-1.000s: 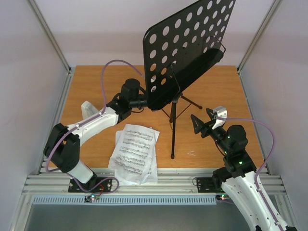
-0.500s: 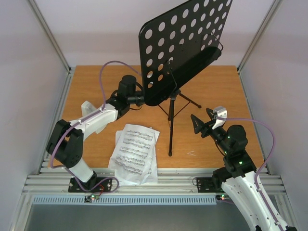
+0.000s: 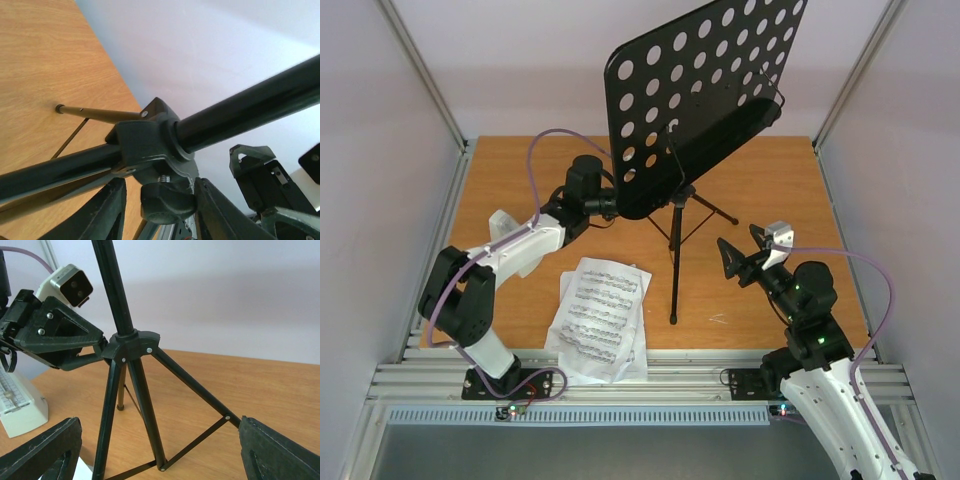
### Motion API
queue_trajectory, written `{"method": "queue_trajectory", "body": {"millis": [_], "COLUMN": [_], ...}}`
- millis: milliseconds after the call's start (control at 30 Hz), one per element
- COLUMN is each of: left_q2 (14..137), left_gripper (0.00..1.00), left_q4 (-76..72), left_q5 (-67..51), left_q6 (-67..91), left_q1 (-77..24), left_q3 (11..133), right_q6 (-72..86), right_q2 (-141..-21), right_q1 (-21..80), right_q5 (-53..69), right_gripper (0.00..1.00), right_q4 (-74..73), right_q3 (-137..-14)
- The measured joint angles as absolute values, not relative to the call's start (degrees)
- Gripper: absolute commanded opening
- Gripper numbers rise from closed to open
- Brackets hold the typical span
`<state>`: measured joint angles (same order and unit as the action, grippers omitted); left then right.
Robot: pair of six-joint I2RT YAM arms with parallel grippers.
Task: Pack up the instrument practice props
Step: Unscrew the knob on the music stand.
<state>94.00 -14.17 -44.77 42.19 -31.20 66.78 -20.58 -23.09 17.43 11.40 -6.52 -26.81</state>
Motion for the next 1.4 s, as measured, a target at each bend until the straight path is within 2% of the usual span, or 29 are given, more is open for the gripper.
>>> {"method": "queue_trajectory", "body": {"millis": [33, 133, 267, 500, 667, 900, 1033, 1200, 1400], "left_q2": [94.02, 94.00, 92.66, 84.23, 76.34, 73.82, 73.30, 71.99, 72.86], "left_gripper": [0.53, 0.66, 0.75, 0.76, 0.75, 0.74, 0.74, 0.73, 0.72], "left_q4": [-13.76, -12.10, -6.96, -0.97, -2.94, -3.66, -4.32, -8.36, -11.31], "left_q5": [-44.34, -42.50, -38.63, -31.86, -30.52, -26.87, -24.60, -22.31, -20.56], "left_q6": [42.46, 41.63, 37.47, 28.56, 24.16, 20.45, 19.66, 21.23, 23.55], "left_q1": [-31.11, -31.09, -30.89, -30.81, -31.33, -37.41, -40.84, -43.62, -47.11], "left_q3": [66.81, 67.22, 68.29, 67.72, 61.45, 54.43, 51.96, 46.04, 42.92], "right_q6": [-20.56, -20.56, -20.56, -20.16, -19.03, -18.48, -17.69, -17.54, -18.85], "right_q2": [-22.94, -22.68, -22.63, -23.18, -26.22, -37.71, -46.09, -55.48, -60.80], "right_q1": [17.43, 17.43, 17.43, 17.43, 17.43, 17.43, 17.43, 17.56, 17.76], "right_q5": [11.38, 11.33, 11.31, 11.33, 12.36, 17.37, 21.39, 25.61, 28.03], "right_gripper": [0.87, 0.87, 0.87, 0.88, 0.88, 0.85, 0.78, 0.75, 0.74], "right_q4": [-6.52, -6.50, -6.52, -6.44, -6.74, -4.78, -1.08, 2.37, 6.02], "right_q3": [-26.81, -26.81, -26.81, -26.85, -29.34, -39.55, -43.99, -48.01, -50.33]}}
